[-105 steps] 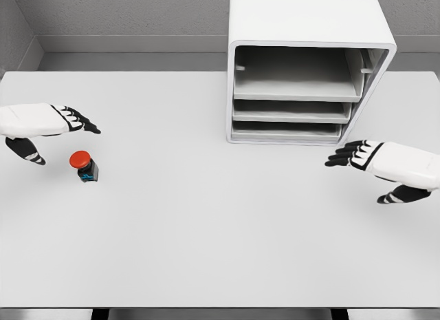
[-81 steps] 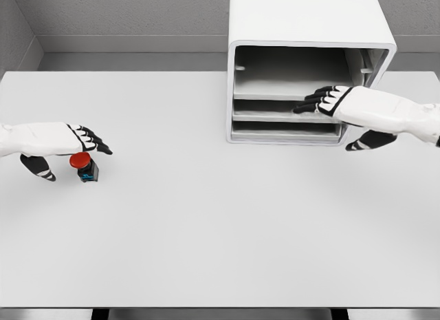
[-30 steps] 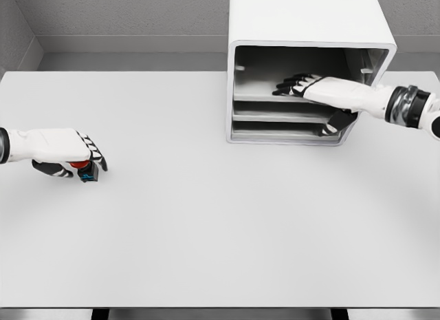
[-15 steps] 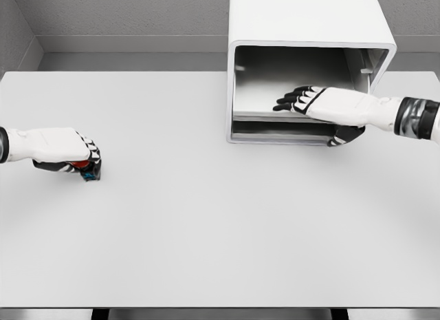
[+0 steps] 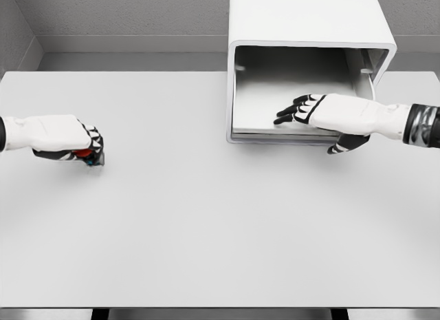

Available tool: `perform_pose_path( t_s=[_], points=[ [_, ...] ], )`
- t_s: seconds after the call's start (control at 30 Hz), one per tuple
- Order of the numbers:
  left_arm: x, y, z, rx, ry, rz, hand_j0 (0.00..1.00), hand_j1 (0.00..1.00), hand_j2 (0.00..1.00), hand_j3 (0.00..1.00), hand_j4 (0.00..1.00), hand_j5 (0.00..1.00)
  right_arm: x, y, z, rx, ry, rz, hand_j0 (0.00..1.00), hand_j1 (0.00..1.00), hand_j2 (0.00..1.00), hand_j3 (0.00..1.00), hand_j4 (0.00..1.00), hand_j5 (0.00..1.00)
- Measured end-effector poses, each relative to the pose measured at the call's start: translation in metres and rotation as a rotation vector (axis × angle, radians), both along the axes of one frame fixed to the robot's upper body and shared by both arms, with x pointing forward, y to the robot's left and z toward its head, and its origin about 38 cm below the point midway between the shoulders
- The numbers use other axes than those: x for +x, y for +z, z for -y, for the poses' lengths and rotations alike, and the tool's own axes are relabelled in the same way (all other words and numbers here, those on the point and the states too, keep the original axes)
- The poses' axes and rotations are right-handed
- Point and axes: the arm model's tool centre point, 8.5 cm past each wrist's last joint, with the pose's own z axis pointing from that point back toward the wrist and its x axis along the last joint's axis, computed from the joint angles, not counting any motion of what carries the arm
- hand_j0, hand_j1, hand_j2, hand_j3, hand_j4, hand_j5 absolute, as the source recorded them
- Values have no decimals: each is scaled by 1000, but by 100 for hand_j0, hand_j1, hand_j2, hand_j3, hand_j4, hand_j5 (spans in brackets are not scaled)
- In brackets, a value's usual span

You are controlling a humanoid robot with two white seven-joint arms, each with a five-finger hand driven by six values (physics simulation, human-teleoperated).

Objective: Slide open multi-storey tabletop storage cabinets and put open load switch and slide close multi-storey tabletop storage cabinets

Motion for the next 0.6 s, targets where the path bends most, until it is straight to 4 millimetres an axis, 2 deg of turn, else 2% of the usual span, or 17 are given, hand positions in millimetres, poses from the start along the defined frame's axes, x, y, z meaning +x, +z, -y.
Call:
perform_pose_path(
  t_s=[0.27, 0.6],
  points=[
    [2, 19, 11, -50, -26, 27, 45, 45, 45, 45, 45, 45, -14, -1, 5, -5, 21, -3, 100, 100, 100, 100, 100, 100],
    [6, 45, 13, -97, -33, 62, 45, 45, 45, 45, 45, 45, -30, -2, 13, -12, 38, -7, 100, 100, 100, 100, 100, 100]
  ],
)
